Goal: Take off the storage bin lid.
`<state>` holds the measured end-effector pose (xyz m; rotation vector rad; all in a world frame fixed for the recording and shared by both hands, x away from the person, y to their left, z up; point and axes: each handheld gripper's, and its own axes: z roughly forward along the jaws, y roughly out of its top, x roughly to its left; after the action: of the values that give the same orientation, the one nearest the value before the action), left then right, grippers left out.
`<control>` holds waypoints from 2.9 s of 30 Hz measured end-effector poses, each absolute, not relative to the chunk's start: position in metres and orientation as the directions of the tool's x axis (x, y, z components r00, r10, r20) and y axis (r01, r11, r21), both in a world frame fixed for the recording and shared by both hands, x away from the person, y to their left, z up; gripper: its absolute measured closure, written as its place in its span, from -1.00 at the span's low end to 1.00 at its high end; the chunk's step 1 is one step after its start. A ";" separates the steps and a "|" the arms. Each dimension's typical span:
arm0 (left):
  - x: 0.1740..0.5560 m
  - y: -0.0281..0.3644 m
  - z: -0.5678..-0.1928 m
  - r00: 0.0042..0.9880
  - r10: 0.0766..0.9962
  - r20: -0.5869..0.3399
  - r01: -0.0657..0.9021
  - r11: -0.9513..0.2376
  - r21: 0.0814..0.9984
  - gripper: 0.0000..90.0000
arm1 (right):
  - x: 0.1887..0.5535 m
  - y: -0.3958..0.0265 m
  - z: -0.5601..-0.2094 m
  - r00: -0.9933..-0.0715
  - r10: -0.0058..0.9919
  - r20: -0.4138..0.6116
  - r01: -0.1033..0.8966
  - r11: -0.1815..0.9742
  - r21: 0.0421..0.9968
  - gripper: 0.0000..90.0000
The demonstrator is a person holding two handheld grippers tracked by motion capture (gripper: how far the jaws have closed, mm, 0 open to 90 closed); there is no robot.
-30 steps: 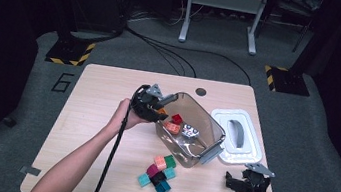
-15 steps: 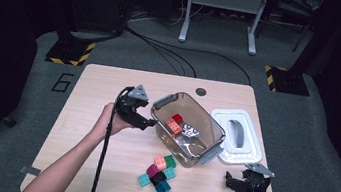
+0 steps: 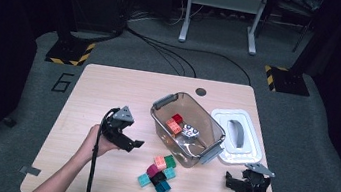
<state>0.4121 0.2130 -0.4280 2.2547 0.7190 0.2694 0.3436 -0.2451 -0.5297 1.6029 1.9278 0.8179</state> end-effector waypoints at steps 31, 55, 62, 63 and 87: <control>0.339 0.186 -0.506 0.852 0.522 -0.038 0.400 -0.604 0.689 -0.65 | 0.344 -0.245 -0.530 -0.173 0.985 0.003 0.686 0.119 0.718 -0.99; 0.325 0.182 -0.516 0.827 0.550 -0.119 0.457 -0.534 0.711 0.27 | 0.344 -0.245 -0.530 -0.175 0.984 0.000 0.685 0.122 0.718 -0.99; 0.329 0.190 -0.514 0.816 0.565 -0.120 0.464 -0.518 0.719 0.31 | 0.344 -0.245 -0.530 -0.175 0.985 0.000 0.685 0.122 0.719 -0.99; 0.330 0.192 -0.514 0.817 0.564 -0.121 0.466 -0.522 0.714 0.31 | 0.344 -0.245 -0.530 -0.175 0.985 0.000 0.685 0.122 0.719 -0.99; 0.364 0.225 -0.472 0.753 0.650 -0.104 0.483 -0.439 0.758 0.31 | 0.344 -0.245 -0.529 -0.166 0.986 0.004 0.689 0.113 0.716 -0.99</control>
<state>0.3636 0.2255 -0.4720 2.1207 0.8473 0.2570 0.3439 -0.2448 -0.5293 1.6227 1.9149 0.8110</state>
